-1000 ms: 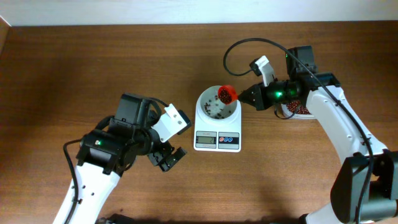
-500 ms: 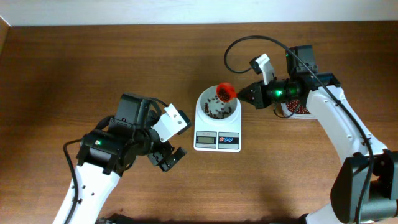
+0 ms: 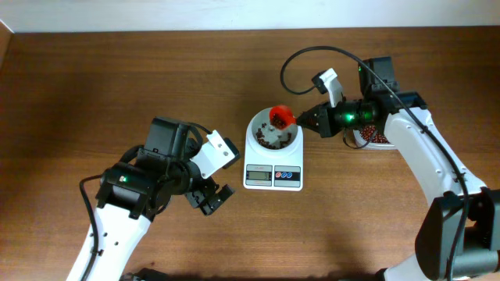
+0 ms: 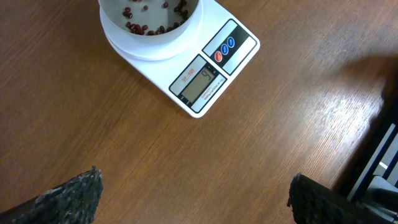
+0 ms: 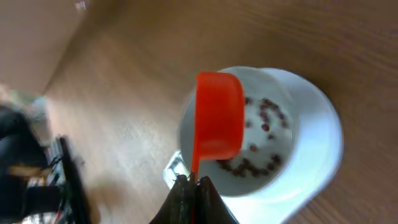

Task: Scoop and weigh 50g on scale
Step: 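Tilt the scoop with the right gripper to pour beans into the bowl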

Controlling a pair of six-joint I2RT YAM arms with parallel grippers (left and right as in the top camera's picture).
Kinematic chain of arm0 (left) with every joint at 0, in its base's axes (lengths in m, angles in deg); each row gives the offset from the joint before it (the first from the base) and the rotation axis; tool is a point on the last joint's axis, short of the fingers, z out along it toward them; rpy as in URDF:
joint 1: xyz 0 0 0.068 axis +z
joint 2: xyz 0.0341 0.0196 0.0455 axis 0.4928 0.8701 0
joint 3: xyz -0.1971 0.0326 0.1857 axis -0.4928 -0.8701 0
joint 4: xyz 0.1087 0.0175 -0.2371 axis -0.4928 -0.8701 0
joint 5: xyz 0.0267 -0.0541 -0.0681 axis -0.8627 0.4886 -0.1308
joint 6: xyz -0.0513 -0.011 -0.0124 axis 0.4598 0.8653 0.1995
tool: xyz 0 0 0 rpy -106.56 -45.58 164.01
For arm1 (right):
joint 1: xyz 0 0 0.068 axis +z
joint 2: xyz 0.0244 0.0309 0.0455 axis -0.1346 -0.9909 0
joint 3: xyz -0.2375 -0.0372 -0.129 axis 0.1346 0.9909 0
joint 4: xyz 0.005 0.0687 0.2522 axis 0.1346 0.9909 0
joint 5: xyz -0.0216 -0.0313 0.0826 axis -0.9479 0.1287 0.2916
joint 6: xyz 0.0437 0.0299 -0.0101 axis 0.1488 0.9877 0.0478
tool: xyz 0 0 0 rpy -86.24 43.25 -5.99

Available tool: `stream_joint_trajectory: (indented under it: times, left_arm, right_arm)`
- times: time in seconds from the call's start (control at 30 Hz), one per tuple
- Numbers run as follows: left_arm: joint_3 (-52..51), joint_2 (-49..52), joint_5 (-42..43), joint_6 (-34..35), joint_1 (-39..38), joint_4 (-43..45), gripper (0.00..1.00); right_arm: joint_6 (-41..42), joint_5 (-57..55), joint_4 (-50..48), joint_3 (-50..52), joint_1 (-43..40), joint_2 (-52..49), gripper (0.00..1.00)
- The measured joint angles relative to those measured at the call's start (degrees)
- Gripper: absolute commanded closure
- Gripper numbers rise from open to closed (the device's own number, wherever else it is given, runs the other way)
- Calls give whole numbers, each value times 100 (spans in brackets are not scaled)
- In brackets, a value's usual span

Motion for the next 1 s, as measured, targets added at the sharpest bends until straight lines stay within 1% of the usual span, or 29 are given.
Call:
stream_joint_trajectory:
  times: [0.03, 0.1, 0.2, 0.33, 0.4, 0.5, 0.57, 0.63, 0.7, 0.8, 0.87, 1.0]
  left_arm:
    - [0, 0, 0, 0, 0, 0, 1]
    - [0, 0, 0, 0, 0, 0, 1]
    - [0, 0, 0, 0, 0, 0, 1]
    - [0, 0, 0, 0, 0, 0, 1]
    - [0, 0, 0, 0, 0, 0, 1]
    - [0, 0, 2, 0, 0, 0, 1]
    - [0, 0, 0, 0, 0, 0, 1]
    - [0, 0, 0, 0, 0, 0, 1]
    - [0, 0, 0, 0, 0, 0, 1]
    - [0, 0, 0, 0, 0, 0, 1]
    - [0, 0, 0, 0, 0, 0, 1]
    - [0, 0, 0, 0, 0, 0, 1]
  right_arm:
    - [114, -122, 22, 0, 0, 2, 96]
    - [9, 20, 7, 0, 0, 2, 96]
    - [227, -236, -11, 0, -2, 2, 96]
    - [195, -177, -94, 0, 0, 11, 96]
    - [-76, 160, -66, 0, 0, 11, 96]
    - [103, -72, -74, 0, -2, 11, 96]
    - [-142, 59, 4, 0, 9, 11, 96]
    - [33, -273, -11, 0, 50, 11, 96]
    - [-120, -203, 9, 0, 103, 11, 96]
    - [-9, -284, -66, 0, 175, 11, 96]
    - [-219, -15, -85, 0, 177, 11, 96]
    - [-59, -323, -127, 0, 181, 11, 96]
